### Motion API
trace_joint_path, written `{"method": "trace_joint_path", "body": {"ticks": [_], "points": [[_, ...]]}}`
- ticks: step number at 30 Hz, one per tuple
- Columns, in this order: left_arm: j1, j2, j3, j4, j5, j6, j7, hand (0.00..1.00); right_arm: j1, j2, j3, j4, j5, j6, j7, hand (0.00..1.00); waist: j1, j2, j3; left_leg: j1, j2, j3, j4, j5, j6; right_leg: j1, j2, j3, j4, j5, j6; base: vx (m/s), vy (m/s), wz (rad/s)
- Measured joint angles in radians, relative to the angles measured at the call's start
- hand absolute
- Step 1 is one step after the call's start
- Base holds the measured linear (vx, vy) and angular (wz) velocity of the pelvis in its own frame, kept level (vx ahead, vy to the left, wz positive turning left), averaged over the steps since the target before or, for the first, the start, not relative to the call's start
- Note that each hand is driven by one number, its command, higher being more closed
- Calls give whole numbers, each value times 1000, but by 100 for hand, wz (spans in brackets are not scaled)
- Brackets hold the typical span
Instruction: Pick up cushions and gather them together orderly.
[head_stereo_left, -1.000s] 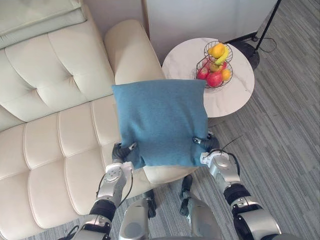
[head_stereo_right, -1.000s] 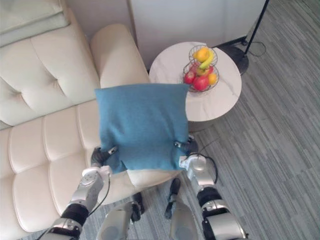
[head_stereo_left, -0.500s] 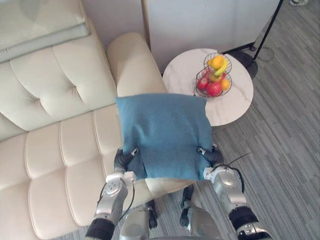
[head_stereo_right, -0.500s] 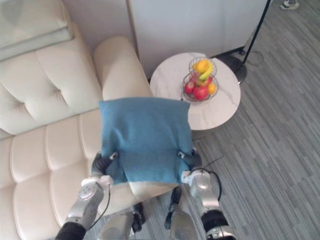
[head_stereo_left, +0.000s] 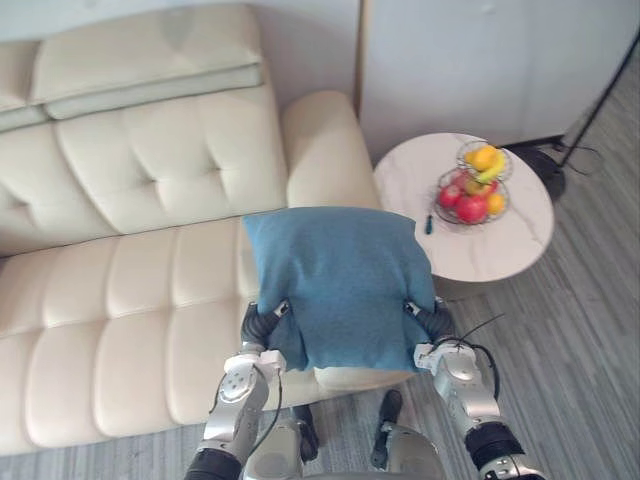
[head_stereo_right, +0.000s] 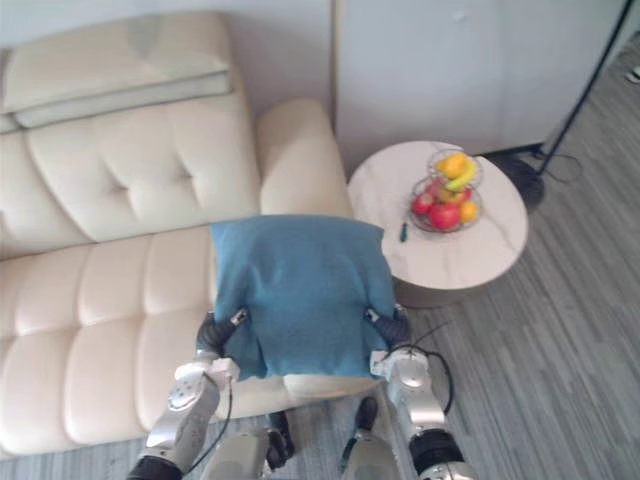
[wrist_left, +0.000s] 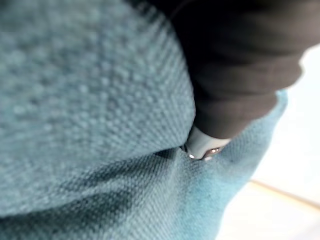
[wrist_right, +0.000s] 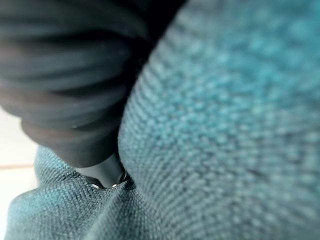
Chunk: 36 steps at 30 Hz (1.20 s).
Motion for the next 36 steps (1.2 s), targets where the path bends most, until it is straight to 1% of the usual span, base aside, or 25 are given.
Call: {"method": "trace_joint_path", "body": {"ticks": [1,2,3,4,5,6,9,11,13,14,15,16,17,18,20,22,25,28,30,31,32,33,34,35,36], "points": [[4,-6,-3,0,0,0,0,100,7,0,-1,0,0,0,-1,100,-3,5,-5,0,76,9,93,-5,-1,0,-28,-21,29,-2,5,-123,293,60],[10,-9,-18,0,-1,0,0,100,23,-1,-5,0,0,0,-1,100,-14,16,-27,13,155,21,118,-2,-4,1,-55,-50,58,-6,32,-85,287,68],[11,-9,-30,0,-3,0,0,100,35,-2,-15,0,0,1,-2,100,-21,28,-43,18,188,28,100,-5,-19,1,-73,-68,76,-11,55,-57,402,93],[0,-10,-54,4,-10,0,0,100,49,2,-39,2,0,3,-5,100,-31,26,-56,16,158,28,60,-35,-117,4,-116,-89,102,-12,82,-27,471,104],[-3,0,-66,12,-10,0,0,100,66,17,-51,9,1,9,-6,100,-39,-7,-75,13,100,20,29,-29,-124,5,-153,-88,96,-16,99,-5,444,108],[-1,8,-69,29,-10,0,0,100,82,30,-58,12,0,16,-6,100,-38,-28,-90,16,74,23,8,-26,-125,28,-153,-93,75,-11,114,93,263,99],[-3,49,-80,62,-9,0,1,100,106,68,-65,11,0,26,-6,100,-32,-39,-104,-54,51,-41,112,-58,-115,94,-157,-142,29,48,124,70,178,71],[-2,71,-85,74,-9,3,1,100,106,85,-64,12,0,39,-6,100,-16,-44,-103,-73,42,-41,149,-84,-99,67,-184,-126,82,68,103,10,288,21],[3,88,-86,99,-8,8,1,100,101,92,-59,18,-1,44,-6,100,-8,-45,-103,-42,13,-5,112,-83,-86,10,-226,-113,163,125,-5,18,336,-25],[15,95,-85,100,-8,8,1,100,97,91,-54,33,-1,44,-6,100,-10,-47,-101,-11,0,7,79,-76,-74,-19,-233,-83,217,103,-39,48,280,-29],[31,104,-85,100,-8,9,0,100,99,99,-48,58,0,45,-6,100,-17,-52,-103,27,-14,17,39,-70,-63,-39,-202,-42,301,3,-15,46,163,-22],[38,106,-85,100,-8,10,0,100,103,101,-39,68,0,45,-6,100,-20,-58,-105,52,-26,23,12,-65,-56,-42,-173,-32,338,-56,-9,64,133,-16],[46,106,-85,100,-7,11,-1,100,104,96,-30,83,1,45,-4,100,-21,-65,-106,90,-46,31,-37,-59,-48,-43,-114,-28,372,-151,-19,49,99,-17],[46,104,-85,100,-5,12,-7,100,102,94,-30,83,1,45,-2,100,-23,-65,-105,113,-63,38,-73,-50,-46,-44,-69,-32,366,-198,-19,62,108,-18],[46,103,-86,98,1,13,-22,100,100,83,-30,83,1,45,3,100,-32,-68,-104,142,-91,39,-135,-28,-50,-43,-1,-45,301,-235,-34,55,21,-6],[46,97,-88,92,10,24,-26,100,100,71,-30,83,1,45,5,100,-49,-60,-102,148,-95,17,-146,-12,-63,-12,43,-33,220,-217,-29,110,-36,17],[46,97,-100,87,11,29,-27,100,101,57,-30,78,1,45,11,100,-53,-60,-102,153,-86,-12,-141,-8,-66,23,60,-40,195,-215,-30,186,-67,14],[46,93,-106,86,11,29,-39,100,109,45,-32,66,1,45,11,100,-54,-64,-102,98,-43,-21,39,-8,-66,92,76,-51,124,-210,-23,116,-65,14],[51,91,-99,85,11,29,-41,100,129,42,-29,28,1,45,11,100,-33,-54,-99,67,-11,-62,180,-6,-63,147,98,-29,62,-198,-17,121,-46,-25],[52,91,-95,85,11,29,-41,100,129,46,-30,23,1,45,12,100,-27,-56,-98,41,-8,-92,236,6,-47,166,97,-20,42,-192,-17,81,27,-33],[52,90,-95,81,11,29,-41,100,129,47,-31,16,1,45,11,100,-20,-67,-93,20,-8,-123,256,-21,-52,172,93,-14,35,-189,-17,81,60,-32],[51,85,-93,73,11,28,-41,100,127,47,-34,1,1,45,9,100,-19,-63,-91,12,-13,-174,197,-64,-74,172,89,2,36,-189,-17,107,114,-33],[52,80,-92,66,11,29,-41,100,126,47,-39,-4,1,44,9,100,-22,-62,-91,23,-31,-233,78,-56,-89,170,83,13,40,-189,-17,147,174,-33],[52,76,-92,56,11,28,-41,100,127,46,-46,-4,0,44,9,100,-23,-54,-93,49,-46,-279,-41,5,-97,168,86,21,40,-186,-11,144,181,-37],[50,69,-91,51,11,27,-41,100,123,50,-64,-1,-2,44,9,100,-22,-36,-99,94,-50,-336,-166,72,-140,169,97,47,26,-174,10,121,157,-28]]}}
